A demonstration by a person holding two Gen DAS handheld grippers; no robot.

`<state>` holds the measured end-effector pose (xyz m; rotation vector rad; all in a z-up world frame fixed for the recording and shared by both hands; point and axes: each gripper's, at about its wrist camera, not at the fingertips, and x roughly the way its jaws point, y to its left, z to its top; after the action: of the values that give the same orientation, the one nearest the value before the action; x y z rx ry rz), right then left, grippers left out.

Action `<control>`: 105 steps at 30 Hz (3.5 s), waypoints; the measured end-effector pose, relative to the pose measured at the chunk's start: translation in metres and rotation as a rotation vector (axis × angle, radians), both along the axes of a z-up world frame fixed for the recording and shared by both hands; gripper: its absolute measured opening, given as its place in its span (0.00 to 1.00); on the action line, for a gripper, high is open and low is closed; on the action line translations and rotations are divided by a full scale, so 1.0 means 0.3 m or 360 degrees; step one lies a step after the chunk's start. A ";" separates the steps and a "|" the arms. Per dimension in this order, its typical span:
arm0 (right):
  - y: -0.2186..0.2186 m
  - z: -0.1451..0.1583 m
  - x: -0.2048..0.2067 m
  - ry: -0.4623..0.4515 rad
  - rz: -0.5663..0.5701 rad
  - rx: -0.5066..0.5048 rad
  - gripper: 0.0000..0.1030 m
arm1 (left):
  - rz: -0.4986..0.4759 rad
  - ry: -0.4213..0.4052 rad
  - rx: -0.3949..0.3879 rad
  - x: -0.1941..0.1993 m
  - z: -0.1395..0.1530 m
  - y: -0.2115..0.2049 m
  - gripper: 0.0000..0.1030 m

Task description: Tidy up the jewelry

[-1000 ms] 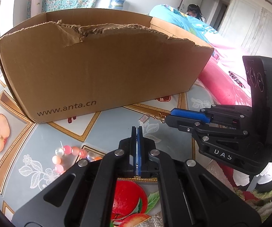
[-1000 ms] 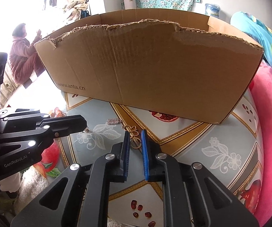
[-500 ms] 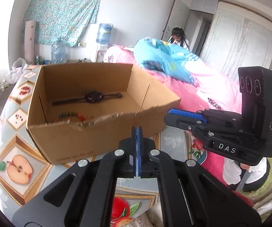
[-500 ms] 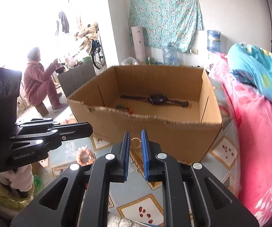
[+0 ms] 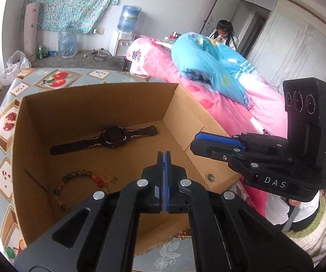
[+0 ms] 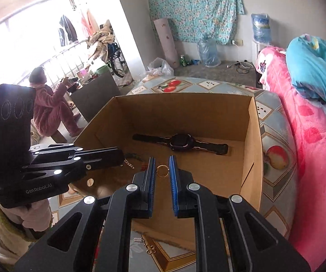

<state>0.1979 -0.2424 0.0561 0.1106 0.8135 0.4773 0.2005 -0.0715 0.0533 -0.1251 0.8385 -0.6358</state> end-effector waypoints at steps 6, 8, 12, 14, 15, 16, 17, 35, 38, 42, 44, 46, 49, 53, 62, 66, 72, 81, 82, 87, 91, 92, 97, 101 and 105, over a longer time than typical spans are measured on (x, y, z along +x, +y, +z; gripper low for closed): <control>-0.027 -0.012 0.054 0.0006 -0.0034 -0.0012 0.13 | 0.0017 0.0050 0.0031 0.045 -0.060 -0.047 0.18; -0.038 -0.008 0.053 -0.0005 -0.0045 0.0005 0.13 | 0.0018 0.0049 0.0017 0.051 -0.062 -0.047 0.18; -0.059 0.017 0.035 -0.0047 -0.0064 0.0040 0.13 | 0.0033 0.0026 0.0008 0.038 -0.046 -0.034 0.18; -0.074 0.036 0.019 -0.0075 -0.0080 0.0060 0.13 | 0.0040 -0.0002 -0.0001 0.022 -0.026 -0.021 0.18; -0.082 0.045 0.008 -0.0089 -0.0087 0.0071 0.13 | 0.0041 -0.0020 -0.0006 0.011 -0.015 -0.013 0.18; -0.092 0.051 0.000 -0.0104 -0.0094 0.0082 0.13 | 0.0042 -0.0042 -0.0011 -0.004 -0.002 -0.004 0.18; -0.099 0.063 -0.019 -0.0125 -0.0100 0.0093 0.13 | 0.0039 -0.0063 -0.0017 -0.024 0.010 0.006 0.18; -0.095 -0.062 -0.510 -0.0201 0.0013 0.0141 0.21 | 0.0072 -0.0061 -0.0018 -0.524 -0.105 0.240 0.34; -0.050 -0.166 -0.505 -0.0087 -0.0012 0.0060 0.21 | 0.0107 -0.0033 0.0047 -0.535 -0.182 0.199 0.34; 0.007 -0.270 -0.473 -0.0010 -0.0019 -0.0009 0.21 | 0.0132 -0.0056 0.0179 -0.530 -0.255 0.124 0.34; 0.032 -0.303 -0.450 -0.0007 -0.0017 -0.0069 0.21 | 0.0107 -0.0078 0.0243 -0.529 -0.274 0.091 0.34; 0.055 -0.322 -0.430 -0.0017 -0.0012 -0.0120 0.21 | 0.0085 -0.0090 0.0283 -0.528 -0.285 0.068 0.34; 0.077 -0.346 -0.400 -0.0017 -0.0022 -0.0175 0.21 | 0.0076 -0.0088 0.0297 -0.520 -0.293 0.056 0.34; 0.109 -0.366 -0.365 -0.0015 -0.0003 -0.0209 0.21 | 0.0096 -0.0074 0.0288 -0.505 -0.301 0.063 0.34; 0.164 -0.365 -0.357 -0.0101 0.0098 -0.0334 0.17 | 0.0093 -0.0063 0.0286 -0.472 -0.310 0.052 0.34; 0.161 -0.360 -0.364 -0.0094 0.0120 -0.0341 0.09 | 0.0079 -0.0073 0.0283 -0.471 -0.314 0.041 0.34; 0.102 -0.361 -0.392 -0.0050 0.0058 -0.0313 0.09 | 0.0059 -0.0101 0.0302 -0.460 -0.316 0.008 0.34; -0.022 -0.366 -0.410 0.0018 -0.0049 -0.0041 0.10 | -0.0010 -0.0176 0.0435 -0.391 -0.337 -0.085 0.21; -0.033 -0.367 -0.412 0.0018 -0.0057 -0.0020 0.10 | -0.0017 -0.0183 0.0455 -0.385 -0.340 -0.095 0.20; -0.056 -0.375 -0.412 0.0028 -0.0074 0.0040 0.10 | -0.0029 -0.0195 0.0548 -0.359 -0.359 -0.132 0.14; -0.073 -0.376 -0.424 0.0028 -0.0094 0.0071 0.10 | -0.0049 -0.0197 0.0576 -0.352 -0.361 -0.144 0.13; -0.077 -0.377 -0.427 0.0027 -0.0100 0.0080 0.10 | -0.0054 -0.0194 0.0571 -0.355 -0.360 -0.144 0.08; -0.093 -0.376 -0.444 0.0013 -0.0114 0.0094 0.10 | -0.0032 -0.0193 0.0564 -0.367 -0.361 -0.144 0.04; -0.101 -0.367 -0.464 0.0001 -0.0125 0.0091 0.11 | 0.0004 -0.0157 0.0513 -0.390 -0.363 -0.128 0.04; -0.106 -0.360 -0.476 -0.0001 -0.0135 0.0091 0.11 | 0.0028 -0.0128 0.0481 -0.432 -0.362 -0.104 0.04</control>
<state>0.0551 -0.2741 -0.0517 0.1970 0.7918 0.4205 0.0711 -0.1027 -0.0555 0.1660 0.8452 -0.4878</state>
